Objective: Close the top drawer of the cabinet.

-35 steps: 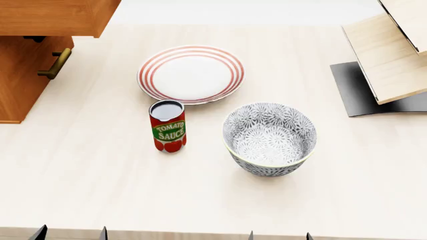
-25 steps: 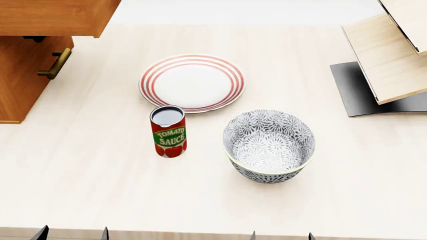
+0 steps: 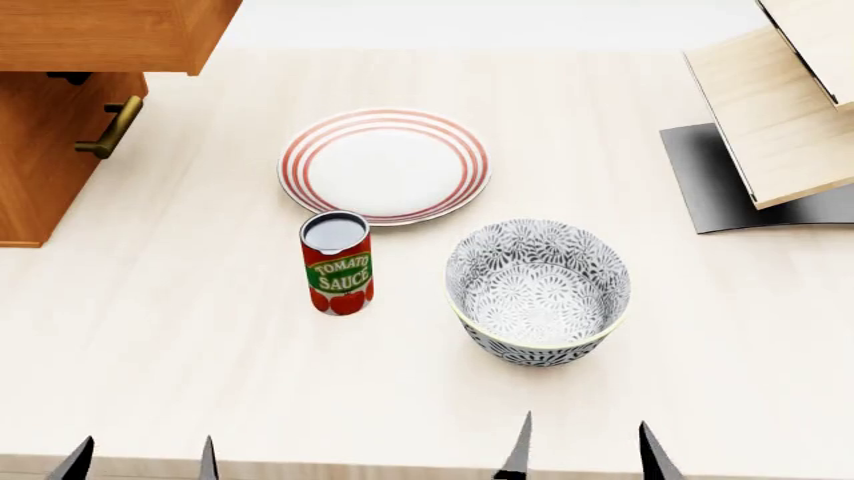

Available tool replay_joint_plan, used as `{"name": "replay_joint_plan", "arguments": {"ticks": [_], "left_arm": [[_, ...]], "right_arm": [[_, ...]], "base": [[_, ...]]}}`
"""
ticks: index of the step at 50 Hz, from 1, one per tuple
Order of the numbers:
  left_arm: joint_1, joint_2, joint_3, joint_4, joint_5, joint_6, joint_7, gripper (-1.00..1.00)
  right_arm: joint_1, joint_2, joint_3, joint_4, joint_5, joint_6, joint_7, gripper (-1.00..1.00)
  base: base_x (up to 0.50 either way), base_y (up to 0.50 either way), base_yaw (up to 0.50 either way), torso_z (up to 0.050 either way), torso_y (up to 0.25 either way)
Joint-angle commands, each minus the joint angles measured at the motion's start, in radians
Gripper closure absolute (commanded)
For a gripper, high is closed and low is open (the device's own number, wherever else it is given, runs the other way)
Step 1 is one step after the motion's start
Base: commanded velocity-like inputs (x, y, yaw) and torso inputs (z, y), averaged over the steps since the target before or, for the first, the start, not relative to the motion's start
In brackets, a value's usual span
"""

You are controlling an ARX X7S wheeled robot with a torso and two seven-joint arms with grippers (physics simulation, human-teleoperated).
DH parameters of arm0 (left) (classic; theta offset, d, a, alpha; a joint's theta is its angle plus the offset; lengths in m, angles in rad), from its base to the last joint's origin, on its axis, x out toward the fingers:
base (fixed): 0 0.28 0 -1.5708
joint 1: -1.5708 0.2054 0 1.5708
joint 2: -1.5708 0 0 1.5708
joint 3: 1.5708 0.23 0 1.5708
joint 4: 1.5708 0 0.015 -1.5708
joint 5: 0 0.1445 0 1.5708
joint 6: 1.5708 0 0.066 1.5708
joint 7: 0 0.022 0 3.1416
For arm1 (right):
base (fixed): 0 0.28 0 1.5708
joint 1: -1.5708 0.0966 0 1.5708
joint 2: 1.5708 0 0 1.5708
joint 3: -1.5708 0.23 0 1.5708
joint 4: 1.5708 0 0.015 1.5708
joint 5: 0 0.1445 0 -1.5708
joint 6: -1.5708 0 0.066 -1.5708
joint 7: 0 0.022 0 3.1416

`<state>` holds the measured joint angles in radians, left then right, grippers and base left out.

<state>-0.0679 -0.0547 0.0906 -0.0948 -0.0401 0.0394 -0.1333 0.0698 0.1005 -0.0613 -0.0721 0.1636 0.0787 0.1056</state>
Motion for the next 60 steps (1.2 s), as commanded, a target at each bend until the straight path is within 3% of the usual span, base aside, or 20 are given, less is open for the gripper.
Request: {"name": "replay_joint_plan", "arguments": {"ticks": [1, 9, 17, 32, 38, 42, 60], "left_arm": [[-0.066, -0.03, -0.004, -0.076, -0.016, -0.003, -0.034, -1.0], [-0.022, -0.063, 0.025, 0.056, -0.04, -0.066, 0.002, -1.0], [0.005, -0.11, 0.021, 0.186, -0.071, -0.124, 0.028, -1.0], [-0.128, -0.142, 0.066, 0.384, -0.091, -0.348, 0.045, -1.0], [-0.359, -0.156, 0.175, 0.386, -0.032, -0.56, 0.08, -1.0], [-0.577, -0.143, 0.273, 0.289, 0.053, -0.663, 0.094, -1.0], [-1.092, -0.039, 0.688, -0.323, 0.331, -0.55, 0.169, -1.0]], "right_arm": [[0.146, -0.012, 0.062, -0.161, 0.14, 0.191, 0.075, -1.0], [0.277, -0.016, 0.097, -0.219, 0.22, 0.301, 0.131, -1.0], [0.274, -0.05, 0.121, -0.274, 0.326, 0.333, 0.165, -1.0], [0.307, -0.04, 0.116, -0.24, 0.354, 0.298, 0.206, -1.0], [0.316, -0.029, 0.115, -0.243, 0.381, 0.32, 0.224, -1.0], [0.314, -0.022, 0.131, -0.257, 0.395, 0.32, 0.243, -1.0], [0.312, 0.007, 0.151, -0.237, 0.427, 0.291, 0.268, -1.0]], "base": [[0.0, 0.0, 0.0, 0.0, 0.0], [0.0, 0.0, 0.0, 0.0, 0.0], [0.0, 0.0, 0.0, 0.0, 0.0], [0.0, 0.0, 0.0, 0.0, 0.0], [0.0, 0.0, 0.0, 0.0, 0.0], [0.0, 0.0, 0.0, 0.0, 0.0], [0.0, 0.0, 0.0, 0.0, 0.0]]}}
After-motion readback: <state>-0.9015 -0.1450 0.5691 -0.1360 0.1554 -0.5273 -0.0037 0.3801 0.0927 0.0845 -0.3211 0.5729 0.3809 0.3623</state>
